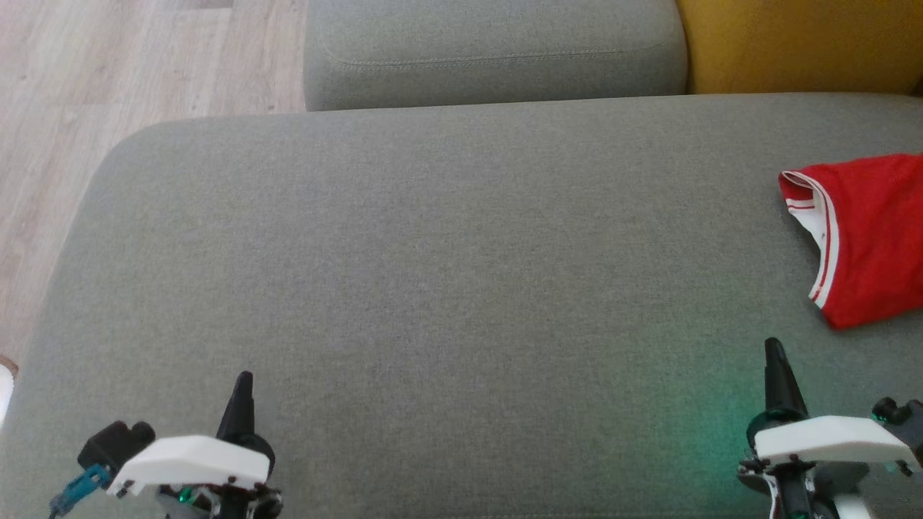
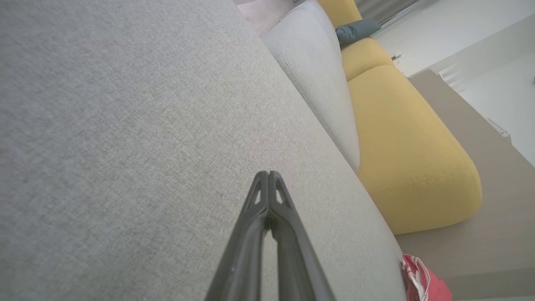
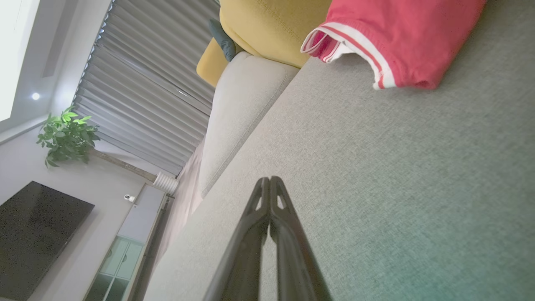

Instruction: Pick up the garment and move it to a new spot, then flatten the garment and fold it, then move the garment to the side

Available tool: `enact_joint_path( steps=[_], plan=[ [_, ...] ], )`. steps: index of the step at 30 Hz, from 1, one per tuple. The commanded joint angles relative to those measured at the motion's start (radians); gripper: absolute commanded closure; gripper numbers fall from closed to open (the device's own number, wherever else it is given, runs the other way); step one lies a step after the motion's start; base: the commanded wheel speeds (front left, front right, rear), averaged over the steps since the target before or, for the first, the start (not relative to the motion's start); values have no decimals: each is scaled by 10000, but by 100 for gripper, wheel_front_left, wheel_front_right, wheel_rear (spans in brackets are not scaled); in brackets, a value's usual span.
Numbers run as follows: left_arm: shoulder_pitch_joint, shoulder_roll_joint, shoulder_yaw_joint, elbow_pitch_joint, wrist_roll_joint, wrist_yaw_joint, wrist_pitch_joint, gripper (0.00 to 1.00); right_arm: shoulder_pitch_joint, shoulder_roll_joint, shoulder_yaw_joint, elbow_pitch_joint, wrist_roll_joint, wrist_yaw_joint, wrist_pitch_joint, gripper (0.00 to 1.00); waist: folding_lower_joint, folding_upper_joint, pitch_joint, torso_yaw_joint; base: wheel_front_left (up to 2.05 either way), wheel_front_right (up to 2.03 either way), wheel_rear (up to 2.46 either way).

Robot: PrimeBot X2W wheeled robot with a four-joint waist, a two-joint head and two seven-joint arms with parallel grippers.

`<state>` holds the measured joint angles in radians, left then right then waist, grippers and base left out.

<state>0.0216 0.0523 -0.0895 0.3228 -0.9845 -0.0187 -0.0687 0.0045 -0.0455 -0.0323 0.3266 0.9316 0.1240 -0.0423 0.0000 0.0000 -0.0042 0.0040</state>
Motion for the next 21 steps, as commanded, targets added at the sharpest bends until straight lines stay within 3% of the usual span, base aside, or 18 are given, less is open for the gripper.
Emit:
enact_joint_path(
  steps=[1, 21],
  plan=[
    [-581, 32, 278, -392, -252, -104, 78, 100, -622, -90, 62, -394, 296, 36, 77, 100, 0, 0, 1, 0, 0, 0, 0],
    [-811, 28, 827, -515, -2193, -431, 626, 100, -781, -96, -195, -532, 2401, 46, 533, 100, 0, 0, 25, -13, 0, 0, 0]
  ],
)
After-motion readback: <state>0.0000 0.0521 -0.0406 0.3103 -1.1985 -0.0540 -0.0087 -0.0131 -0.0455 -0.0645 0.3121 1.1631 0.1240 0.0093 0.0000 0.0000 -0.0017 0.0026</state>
